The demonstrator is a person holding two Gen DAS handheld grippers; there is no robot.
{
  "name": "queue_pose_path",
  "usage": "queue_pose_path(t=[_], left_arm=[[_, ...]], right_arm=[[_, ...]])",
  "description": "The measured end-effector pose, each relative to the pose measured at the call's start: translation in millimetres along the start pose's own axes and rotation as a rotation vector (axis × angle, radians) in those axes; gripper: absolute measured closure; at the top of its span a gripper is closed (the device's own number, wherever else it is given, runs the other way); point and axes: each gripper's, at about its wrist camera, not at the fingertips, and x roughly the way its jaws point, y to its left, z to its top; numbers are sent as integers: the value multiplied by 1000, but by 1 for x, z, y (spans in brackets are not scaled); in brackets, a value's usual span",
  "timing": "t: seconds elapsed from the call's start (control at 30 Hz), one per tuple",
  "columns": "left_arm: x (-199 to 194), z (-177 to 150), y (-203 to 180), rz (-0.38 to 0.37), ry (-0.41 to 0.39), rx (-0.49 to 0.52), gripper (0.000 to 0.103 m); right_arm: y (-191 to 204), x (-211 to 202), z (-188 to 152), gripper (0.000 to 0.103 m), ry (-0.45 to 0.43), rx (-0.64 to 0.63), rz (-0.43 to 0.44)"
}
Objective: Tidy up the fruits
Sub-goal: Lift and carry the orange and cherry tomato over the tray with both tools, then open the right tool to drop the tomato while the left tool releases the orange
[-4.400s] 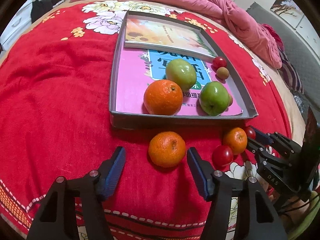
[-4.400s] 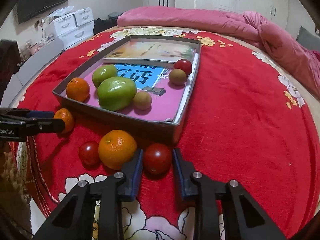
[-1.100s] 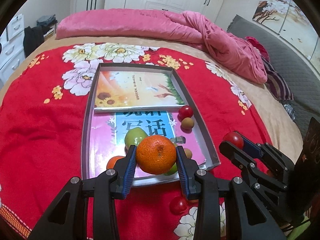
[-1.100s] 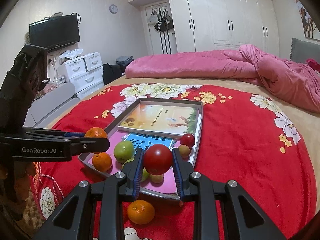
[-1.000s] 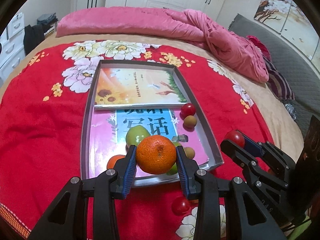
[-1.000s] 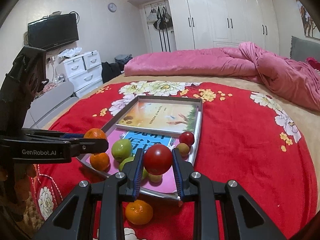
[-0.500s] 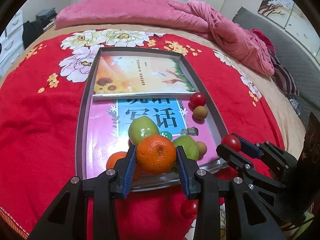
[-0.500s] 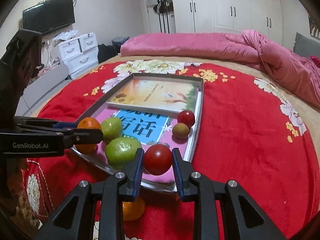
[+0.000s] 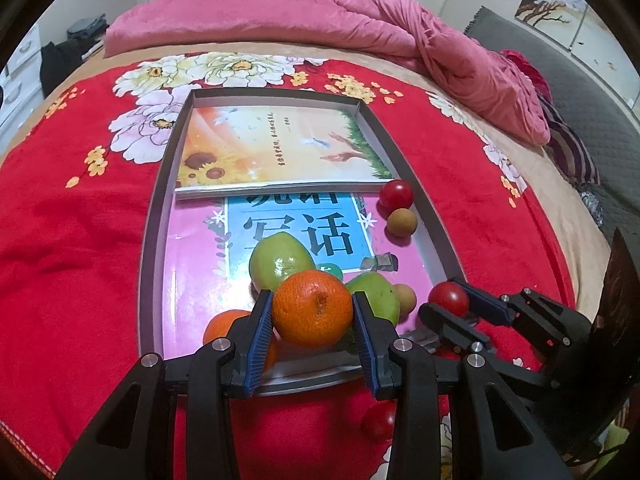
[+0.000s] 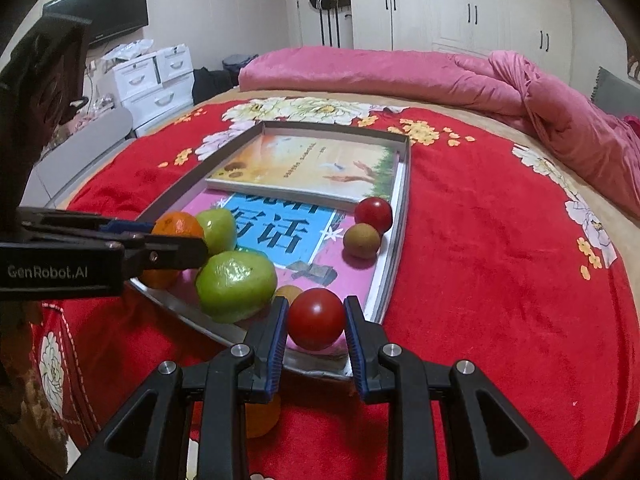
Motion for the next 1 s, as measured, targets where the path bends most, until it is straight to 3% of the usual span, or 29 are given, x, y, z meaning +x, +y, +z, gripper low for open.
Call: queue_pose_path(t=[0.87, 1.0], left_arm=[[1, -1, 2, -14, 5, -8, 63], [1, -2, 3, -17, 6, -14, 63]], right_arm=[[-2, 4, -2, 74, 14, 41, 46], [-1, 2, -3, 70, 8, 38, 46]])
